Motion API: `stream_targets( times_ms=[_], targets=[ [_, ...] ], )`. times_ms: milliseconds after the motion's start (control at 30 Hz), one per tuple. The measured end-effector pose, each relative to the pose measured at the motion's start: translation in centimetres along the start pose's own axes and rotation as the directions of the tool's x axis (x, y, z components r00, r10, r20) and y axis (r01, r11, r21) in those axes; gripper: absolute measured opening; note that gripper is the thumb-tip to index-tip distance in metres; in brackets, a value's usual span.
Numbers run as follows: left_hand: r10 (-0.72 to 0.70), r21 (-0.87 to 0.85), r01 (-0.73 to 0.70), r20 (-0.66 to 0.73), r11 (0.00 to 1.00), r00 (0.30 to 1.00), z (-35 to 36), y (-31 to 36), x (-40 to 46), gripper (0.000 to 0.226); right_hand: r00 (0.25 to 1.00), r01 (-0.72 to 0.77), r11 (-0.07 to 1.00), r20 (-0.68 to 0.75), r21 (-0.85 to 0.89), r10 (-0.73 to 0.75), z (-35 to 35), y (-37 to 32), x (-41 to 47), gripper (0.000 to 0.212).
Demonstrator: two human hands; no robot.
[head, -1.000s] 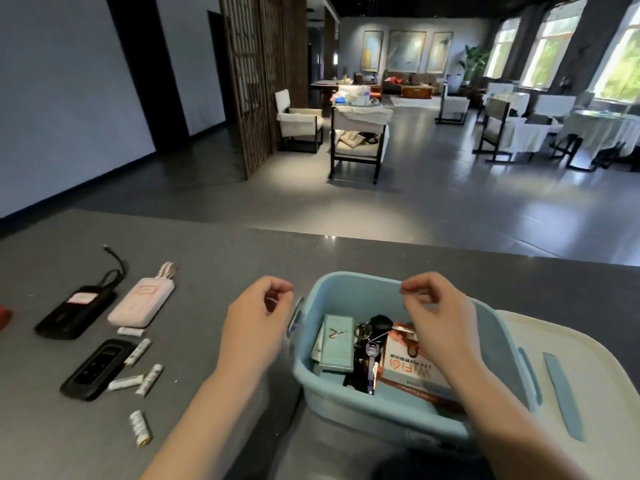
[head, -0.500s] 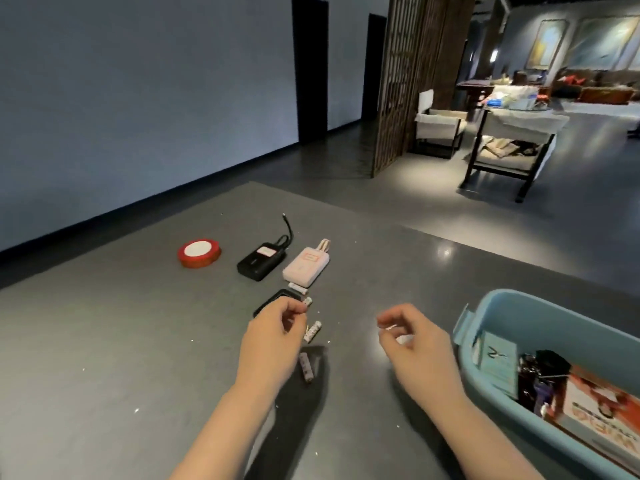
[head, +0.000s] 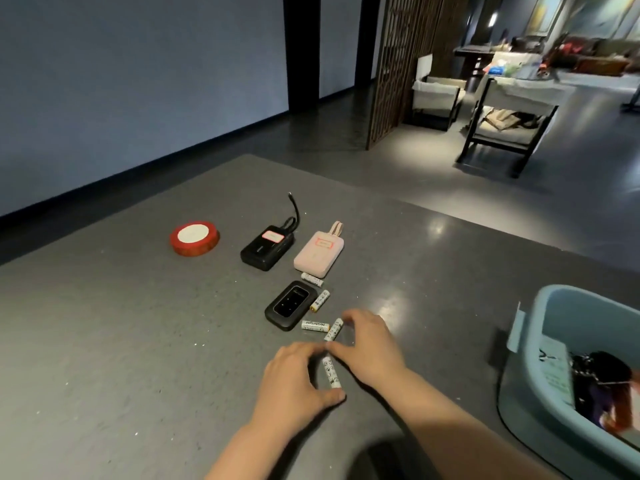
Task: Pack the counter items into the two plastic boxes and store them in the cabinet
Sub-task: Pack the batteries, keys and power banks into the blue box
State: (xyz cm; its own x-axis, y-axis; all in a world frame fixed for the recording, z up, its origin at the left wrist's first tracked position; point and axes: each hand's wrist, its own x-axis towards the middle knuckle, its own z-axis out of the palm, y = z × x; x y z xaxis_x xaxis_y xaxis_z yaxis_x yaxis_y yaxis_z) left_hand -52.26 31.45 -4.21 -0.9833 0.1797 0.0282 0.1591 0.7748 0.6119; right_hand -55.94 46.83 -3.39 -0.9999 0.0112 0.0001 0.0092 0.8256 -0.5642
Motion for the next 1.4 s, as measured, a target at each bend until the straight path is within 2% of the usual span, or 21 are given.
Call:
stream_targets(
  times_ms=[167, 367, 533, 633, 733, 833, 967, 1033, 1133, 1267, 1400],
  targets=[
    [0.004, 0.022, -0.005, 0.015, 1.0, 1.0, 1.2, -0.5, 0.1, 0.069, 0.998, -0.045, 0.995, 0.046, -0.094, 0.05, 1.1, 0.1, 1.5, 0.057],
    [0.001, 0.038, -0.001, -0.009, 0.999, 1.0, 1.5, -0.1, 0.2, 0.054, 0.998, -0.058, 0.992, -0.002, -0.116, 0.058, 1.0, 0.5, 1.4, 0.052],
    [-0.027, -0.075, 0.021, -0.08, 0.997, 0.996, 0.4, 0.4, -0.3, 0.047, 0.985, 0.021, 0.997, -0.171, 0.074, -0.008, -3.2, 0.2, -2.3, 0.046],
    [0.039, -0.173, -0.057, -0.106, 0.983, 0.994, 0.1, 4.3, 0.5, 0.048, 0.961, 0.06, 0.988, -0.274, 0.144, -0.019, -8.0, 1.1, -6.1, 0.05],
    [0.174, -0.244, -0.194, -0.103, 0.95, 0.979, 0.7, 10.2, 1.3, 0.048, 0.916, 0.041, 0.981, -0.399, 0.19, 0.04, -13.3, 2.8, -10.1, 0.046],
    [0.308, -0.27, -0.333, -0.131, 0.903, 0.942, 1.5, 15.9, 2.0, 0.047, 0.871, -0.027, 0.981, -0.476, 0.192, 0.117, -18.3, 5.6, -13.8, 0.046],
    [0.381, -0.384, -0.397, -0.121, 0.834, 0.917, 3.4, 21.9, 1.9, 0.045, 0.775, -0.183, 0.959, -0.569, 0.216, 0.276, -23.1, 10.7, -18.2, 0.041],
    [0.414, -0.404, -0.407, -0.073, 0.819, 0.907, 4.8, 23.9, 1.4, 0.045, 0.741, -0.229, 0.941, -0.583, 0.247, 0.333, -24.4, 13.0, -19.9, 0.039],
    [0.446, -0.395, -0.415, -0.015, 0.82, 0.895, 7.1, 25.8, 0.8, 0.045, 0.732, -0.299, 0.932, -0.577, 0.206, 0.362, -25.5, 15.7, -21.6, 0.036],
    [0.471, -0.354, -0.432, 0.026, 0.829, 0.882, 9.2, 27.7, 0.7, 0.045, 0.771, -0.352, 0.922, -0.507, 0.163, 0.384, -25.7, 18.0, -22.0, 0.038],
    [0.487, -0.219, -0.47, 0.028, 0.855, 0.873, 9.7, 28.5, 2.2, 0.046, 0.808, -0.333, 0.93, -0.46, 0.157, 0.368, -26.1, 19.5, -21.1, 0.035]
  ],
)
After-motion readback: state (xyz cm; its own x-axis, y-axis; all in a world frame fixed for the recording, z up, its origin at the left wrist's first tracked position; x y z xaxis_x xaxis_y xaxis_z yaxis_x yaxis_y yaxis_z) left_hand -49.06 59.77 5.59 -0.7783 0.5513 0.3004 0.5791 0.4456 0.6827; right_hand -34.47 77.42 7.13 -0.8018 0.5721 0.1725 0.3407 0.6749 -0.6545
